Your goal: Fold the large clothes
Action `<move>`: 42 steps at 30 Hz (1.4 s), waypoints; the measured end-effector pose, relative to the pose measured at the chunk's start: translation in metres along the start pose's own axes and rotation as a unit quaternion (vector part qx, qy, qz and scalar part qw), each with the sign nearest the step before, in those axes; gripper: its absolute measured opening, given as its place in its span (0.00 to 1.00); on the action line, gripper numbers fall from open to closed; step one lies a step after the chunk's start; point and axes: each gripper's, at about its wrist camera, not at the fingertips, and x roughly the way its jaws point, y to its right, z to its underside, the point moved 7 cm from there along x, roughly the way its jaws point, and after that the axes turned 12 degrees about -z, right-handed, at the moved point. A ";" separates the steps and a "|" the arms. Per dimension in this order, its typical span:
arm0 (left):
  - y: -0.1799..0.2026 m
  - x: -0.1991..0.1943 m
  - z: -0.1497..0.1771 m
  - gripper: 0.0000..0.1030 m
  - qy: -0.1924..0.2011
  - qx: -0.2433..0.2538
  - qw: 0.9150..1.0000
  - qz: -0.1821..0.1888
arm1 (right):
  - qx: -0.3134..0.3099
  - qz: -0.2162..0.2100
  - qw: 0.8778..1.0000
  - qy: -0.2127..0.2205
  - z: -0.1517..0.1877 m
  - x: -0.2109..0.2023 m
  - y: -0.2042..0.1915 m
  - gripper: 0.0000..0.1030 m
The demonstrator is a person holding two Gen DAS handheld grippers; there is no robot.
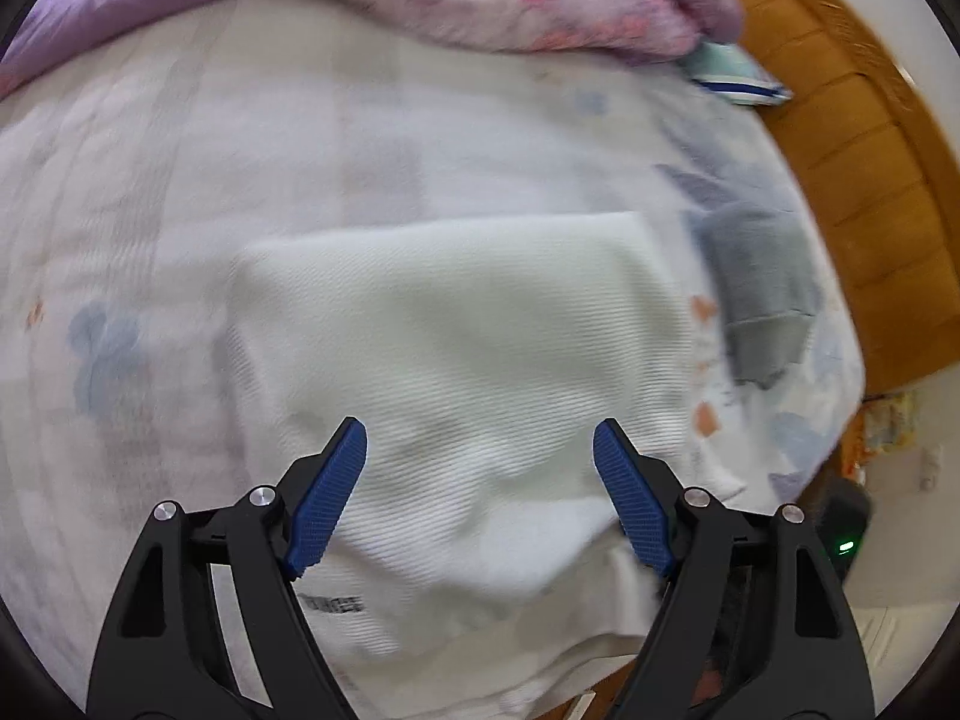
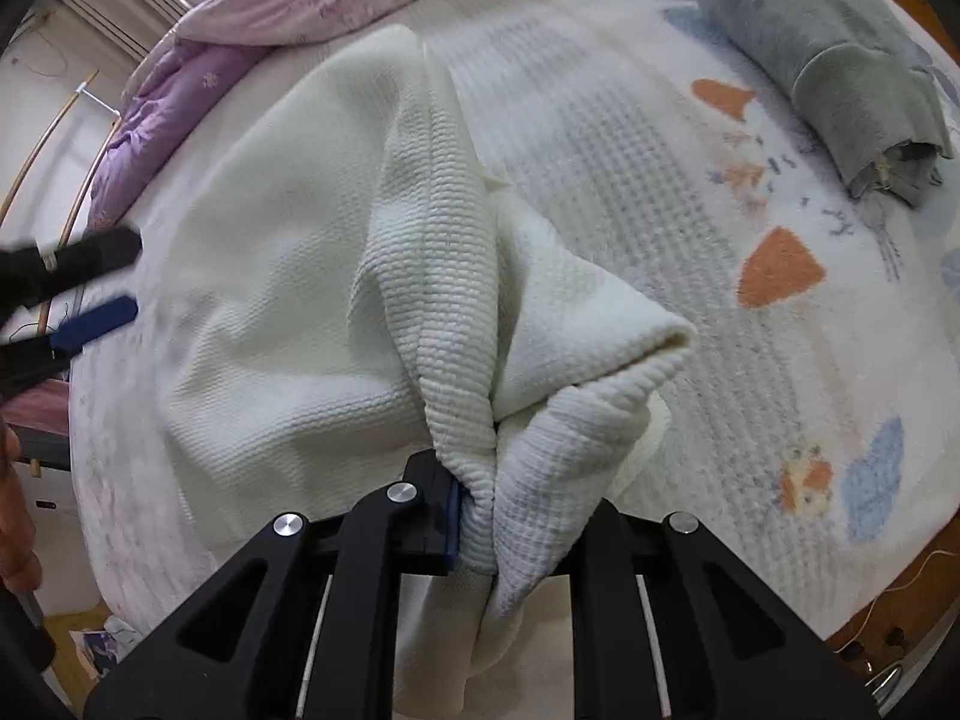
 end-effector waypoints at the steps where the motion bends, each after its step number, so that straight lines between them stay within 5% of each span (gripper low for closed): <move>1: -0.006 0.004 0.001 0.77 -0.005 -0.008 1.000 -0.005 | 0.009 -0.005 1.000 -0.002 -0.001 0.003 0.004 0.12; 8: -0.052 0.011 0.020 0.79 -0.003 -0.059 0.998 -0.010 | 0.018 -0.023 1.000 -0.004 -0.008 0.003 0.018 0.13; 13: -0.078 0.014 0.058 0.80 -0.018 -0.090 0.996 -0.013 | 0.048 -0.038 0.998 -0.023 -0.007 -0.005 0.032 0.29; 16: -0.085 0.019 0.083 0.81 -0.036 -0.093 0.995 -0.019 | 0.011 0.010 1.000 -0.021 -0.009 -0.031 0.032 0.46; 20: -0.084 0.045 0.118 0.81 -0.091 -0.083 0.991 -0.049 | -0.040 0.054 0.997 -0.045 -0.002 -0.043 0.024 0.44; 22: -0.087 0.052 0.123 0.85 -0.088 -0.095 0.990 -0.055 | -0.062 0.096 0.993 -0.033 -0.005 -0.056 0.017 0.45; 26: -0.093 0.054 0.121 0.87 -0.100 -0.124 0.987 -0.032 | 0.014 -0.023 0.999 -0.029 -0.010 -0.058 0.014 0.65; 28: -0.095 0.044 0.117 0.86 -0.085 -0.145 0.986 0.005 | 0.033 -0.045 0.998 -0.040 -0.017 -0.050 0.019 0.65; 33: -0.097 0.019 0.113 0.87 -0.030 -0.175 0.983 0.036 | 0.017 -0.036 0.999 -0.005 -0.041 -0.056 0.019 0.65; 37: -0.090 0.041 0.128 0.87 -0.069 -0.164 0.983 0.031 | -0.038 0.025 0.997 -0.056 -0.040 -0.020 0.025 0.65; 42: -0.076 0.044 0.132 0.87 -0.083 -0.165 0.981 0.059 | 0.020 -0.076 0.988 -0.136 -0.026 0.010 0.043 0.68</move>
